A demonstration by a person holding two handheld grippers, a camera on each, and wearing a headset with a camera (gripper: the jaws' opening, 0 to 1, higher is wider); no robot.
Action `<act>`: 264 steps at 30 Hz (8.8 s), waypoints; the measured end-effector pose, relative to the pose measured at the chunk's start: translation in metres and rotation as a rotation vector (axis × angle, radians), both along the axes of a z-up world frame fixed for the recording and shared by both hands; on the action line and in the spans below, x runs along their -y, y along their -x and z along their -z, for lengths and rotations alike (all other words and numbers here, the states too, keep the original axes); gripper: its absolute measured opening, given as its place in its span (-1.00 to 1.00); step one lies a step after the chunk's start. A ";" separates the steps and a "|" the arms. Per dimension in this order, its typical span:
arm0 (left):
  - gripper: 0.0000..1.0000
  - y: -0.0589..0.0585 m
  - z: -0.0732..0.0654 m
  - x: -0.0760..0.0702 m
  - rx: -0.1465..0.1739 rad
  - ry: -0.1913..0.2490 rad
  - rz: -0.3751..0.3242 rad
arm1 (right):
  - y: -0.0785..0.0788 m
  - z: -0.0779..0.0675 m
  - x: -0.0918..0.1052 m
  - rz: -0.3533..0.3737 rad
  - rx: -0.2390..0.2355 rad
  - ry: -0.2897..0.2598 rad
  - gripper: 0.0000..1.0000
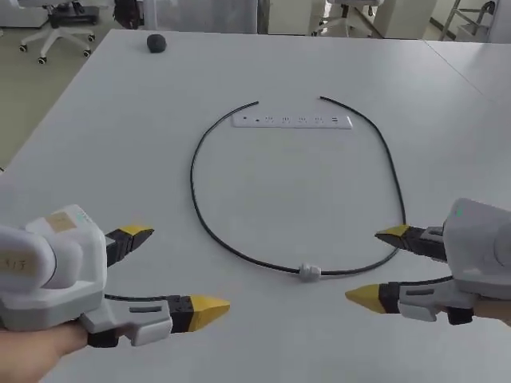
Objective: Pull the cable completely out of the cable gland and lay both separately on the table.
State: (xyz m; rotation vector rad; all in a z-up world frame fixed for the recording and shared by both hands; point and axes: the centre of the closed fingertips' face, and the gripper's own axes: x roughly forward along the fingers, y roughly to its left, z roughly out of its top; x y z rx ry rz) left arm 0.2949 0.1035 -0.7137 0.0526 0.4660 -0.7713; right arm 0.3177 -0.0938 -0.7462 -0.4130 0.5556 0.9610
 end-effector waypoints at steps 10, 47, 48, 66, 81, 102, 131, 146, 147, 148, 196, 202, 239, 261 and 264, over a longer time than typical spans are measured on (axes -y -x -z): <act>0.89 -0.003 -0.002 -0.001 0.012 0.005 -0.007 | -0.009 0.013 -0.017 -0.075 -0.037 0.050 0.12; 0.87 -0.008 -0.012 0.001 0.052 0.021 -0.024 | -0.025 0.073 -0.043 -0.268 -0.172 0.234 -0.57; 0.87 -0.008 -0.012 0.001 0.053 0.021 -0.024 | -0.026 0.075 -0.043 -0.272 -0.175 0.240 -0.59; 0.86 -0.011 -0.013 0.003 0.056 0.013 -0.024 | -0.029 0.085 -0.035 -0.316 -0.209 0.299 -0.81; 0.80 -0.013 -0.012 0.012 0.056 -0.002 0.016 | -0.031 0.078 -0.037 -0.302 -0.189 0.287 -0.83; 0.72 -0.017 -0.042 0.041 0.139 -0.049 0.158 | -0.029 -0.027 -0.064 -0.191 -0.005 0.083 -0.84; -0.18 -0.034 -0.070 0.080 0.296 -0.126 0.376 | -0.014 -0.083 -0.095 -0.250 0.080 0.018 -0.83; -0.46 -0.038 -0.074 0.106 0.409 -0.316 0.674 | -0.005 -0.086 -0.097 -0.258 0.069 0.012 -0.83; -0.45 -0.036 -0.074 0.107 0.402 -0.321 0.695 | -0.004 -0.086 -0.097 -0.260 0.069 0.015 -0.83; -0.46 -0.034 -0.074 0.109 0.413 -0.340 0.728 | -0.004 -0.088 -0.096 -0.259 0.070 0.013 -0.83; -0.70 -0.007 -0.060 0.115 0.161 -0.265 0.768 | 0.019 -0.088 -0.091 -0.309 0.005 -0.034 -0.84; -0.70 -0.006 -0.060 0.116 0.125 -0.238 0.757 | 0.020 -0.088 -0.091 -0.330 0.023 -0.027 -0.84; -0.70 0.000 -0.073 0.114 -0.123 -0.060 0.688 | 0.026 -0.102 -0.092 -0.487 0.210 0.013 -0.86; -0.72 -0.006 -0.075 0.111 -0.364 0.057 0.558 | 0.027 -0.108 -0.089 -0.523 0.266 0.001 -0.86; -0.72 -0.004 -0.073 0.112 -0.318 0.031 0.584 | 0.029 -0.105 -0.090 -0.532 0.259 0.004 -0.86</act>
